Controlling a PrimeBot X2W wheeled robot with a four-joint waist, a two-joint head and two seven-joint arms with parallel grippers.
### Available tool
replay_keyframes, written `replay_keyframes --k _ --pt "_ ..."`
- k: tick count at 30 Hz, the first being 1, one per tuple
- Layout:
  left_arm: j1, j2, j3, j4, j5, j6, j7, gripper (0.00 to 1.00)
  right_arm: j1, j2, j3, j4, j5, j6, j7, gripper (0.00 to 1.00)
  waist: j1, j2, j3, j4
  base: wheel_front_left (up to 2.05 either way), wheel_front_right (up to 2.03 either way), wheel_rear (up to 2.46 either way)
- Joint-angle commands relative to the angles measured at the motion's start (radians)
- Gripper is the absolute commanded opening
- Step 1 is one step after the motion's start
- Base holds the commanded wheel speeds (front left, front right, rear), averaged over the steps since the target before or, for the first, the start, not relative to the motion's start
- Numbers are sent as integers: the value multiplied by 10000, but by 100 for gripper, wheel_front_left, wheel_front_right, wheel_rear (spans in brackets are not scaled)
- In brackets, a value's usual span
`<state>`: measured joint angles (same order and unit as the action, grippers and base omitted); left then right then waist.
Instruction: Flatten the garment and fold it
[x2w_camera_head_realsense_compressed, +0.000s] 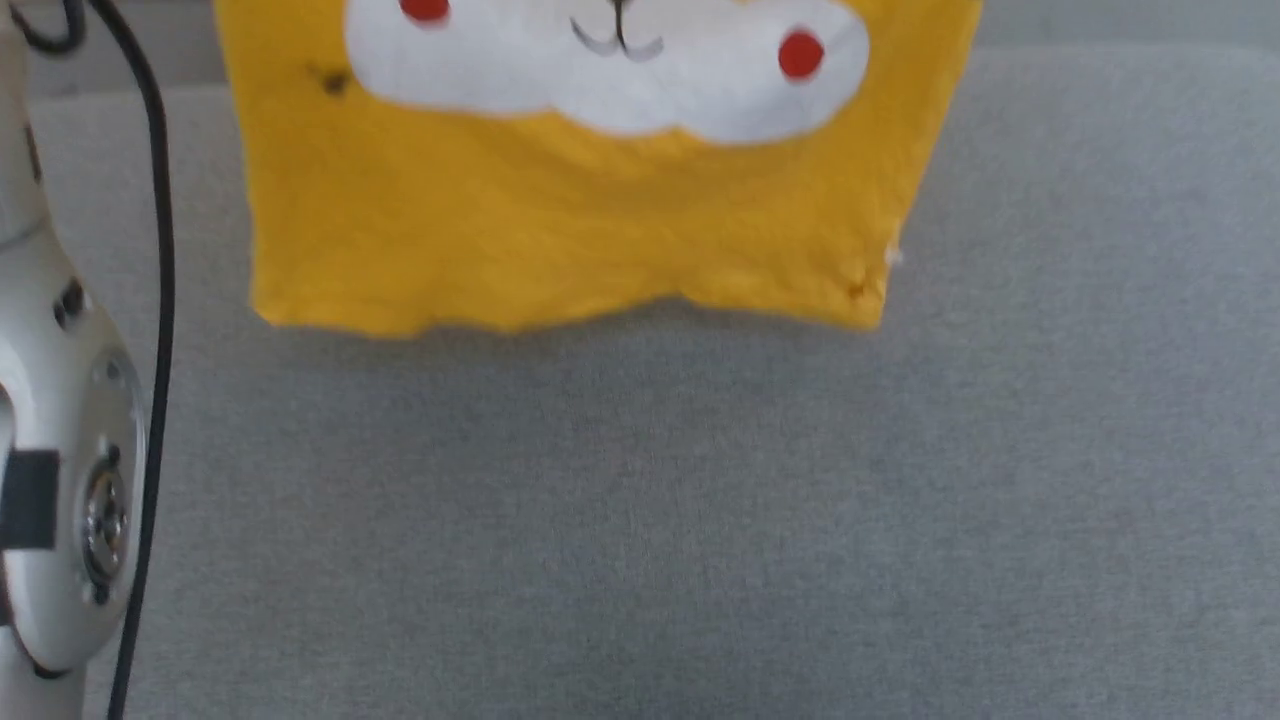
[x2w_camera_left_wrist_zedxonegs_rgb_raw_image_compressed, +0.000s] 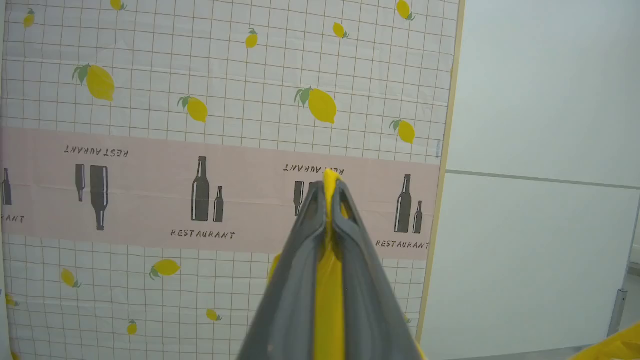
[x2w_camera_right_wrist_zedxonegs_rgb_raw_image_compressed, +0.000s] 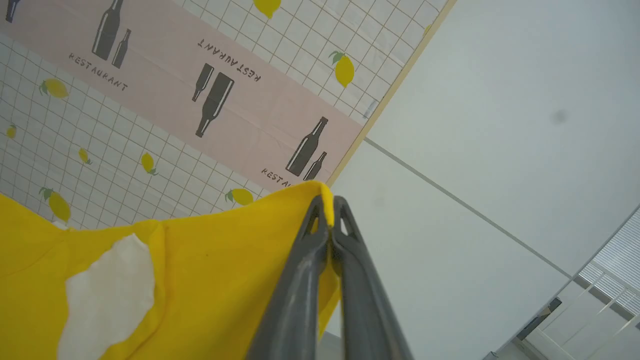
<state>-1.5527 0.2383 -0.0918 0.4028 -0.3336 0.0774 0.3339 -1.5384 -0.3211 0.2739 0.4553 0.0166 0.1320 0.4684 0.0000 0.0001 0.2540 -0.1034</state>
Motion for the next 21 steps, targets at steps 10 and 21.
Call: replay_keyframes --k 10,21 --pt "-1911 -354 210 1155 -224 -325 -2147 0 -2144 39 305 1350 -1053 -13 -1726 0 0 -1 2505 267 0 0 0" --pt "-2039 242 205 2079 -185 -1071 -3797 0 -2771 -612 950 2138 -1392 -13 -2775 0 0 -1 3790 597 0 0 0"
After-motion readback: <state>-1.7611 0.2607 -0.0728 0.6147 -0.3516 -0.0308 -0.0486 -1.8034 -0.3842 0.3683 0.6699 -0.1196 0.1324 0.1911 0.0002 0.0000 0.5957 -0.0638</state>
